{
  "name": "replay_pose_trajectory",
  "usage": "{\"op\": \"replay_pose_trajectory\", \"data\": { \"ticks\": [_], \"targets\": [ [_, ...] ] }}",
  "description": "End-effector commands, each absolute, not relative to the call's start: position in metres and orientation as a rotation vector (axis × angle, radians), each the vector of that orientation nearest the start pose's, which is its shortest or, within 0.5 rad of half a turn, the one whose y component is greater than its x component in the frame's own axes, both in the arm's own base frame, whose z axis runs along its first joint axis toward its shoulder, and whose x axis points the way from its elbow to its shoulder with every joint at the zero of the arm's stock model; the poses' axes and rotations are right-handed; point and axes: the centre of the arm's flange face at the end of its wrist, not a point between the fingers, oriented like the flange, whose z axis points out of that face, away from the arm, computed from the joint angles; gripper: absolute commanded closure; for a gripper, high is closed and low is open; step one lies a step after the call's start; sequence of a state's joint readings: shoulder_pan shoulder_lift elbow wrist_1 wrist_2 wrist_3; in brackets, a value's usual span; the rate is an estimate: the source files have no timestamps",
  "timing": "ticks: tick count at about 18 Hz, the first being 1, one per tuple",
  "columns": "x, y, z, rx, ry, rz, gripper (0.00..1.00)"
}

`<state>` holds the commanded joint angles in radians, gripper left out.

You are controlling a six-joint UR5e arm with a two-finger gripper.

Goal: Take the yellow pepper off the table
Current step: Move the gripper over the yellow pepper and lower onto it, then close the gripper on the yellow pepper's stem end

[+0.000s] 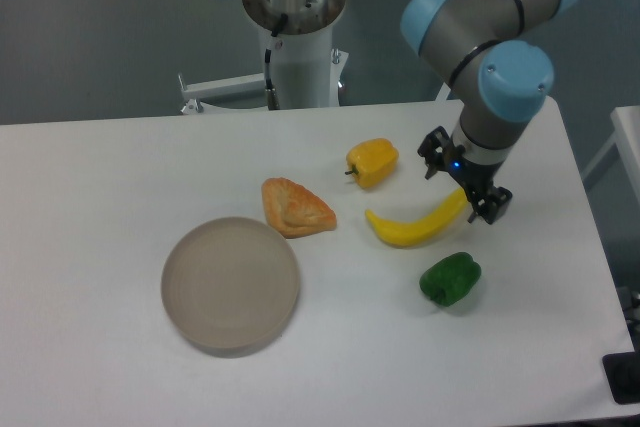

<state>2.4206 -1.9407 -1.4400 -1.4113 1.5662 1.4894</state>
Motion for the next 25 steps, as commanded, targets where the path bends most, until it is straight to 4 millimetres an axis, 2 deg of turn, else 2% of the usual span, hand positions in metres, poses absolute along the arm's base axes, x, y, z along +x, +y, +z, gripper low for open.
{"op": "replay_pose_trajectory", "data": {
  "ticks": [4,7,11,15,25],
  "targets": [
    [-0.360,0.487,0.340,-3.005,1.015,-0.152,0.00],
    [-0.335,0.467,0.319,-3.002,1.019,-0.145,0.00],
    [-0.313,0.449,0.309,-3.012,1.018,-0.186,0.00],
    [-0.302,0.446,0.297,-3.008,1.025,-0.229,0.00],
    [-0.280,0.434,0.255,-2.971,1.015,-0.110,0.00]
  ]
}}
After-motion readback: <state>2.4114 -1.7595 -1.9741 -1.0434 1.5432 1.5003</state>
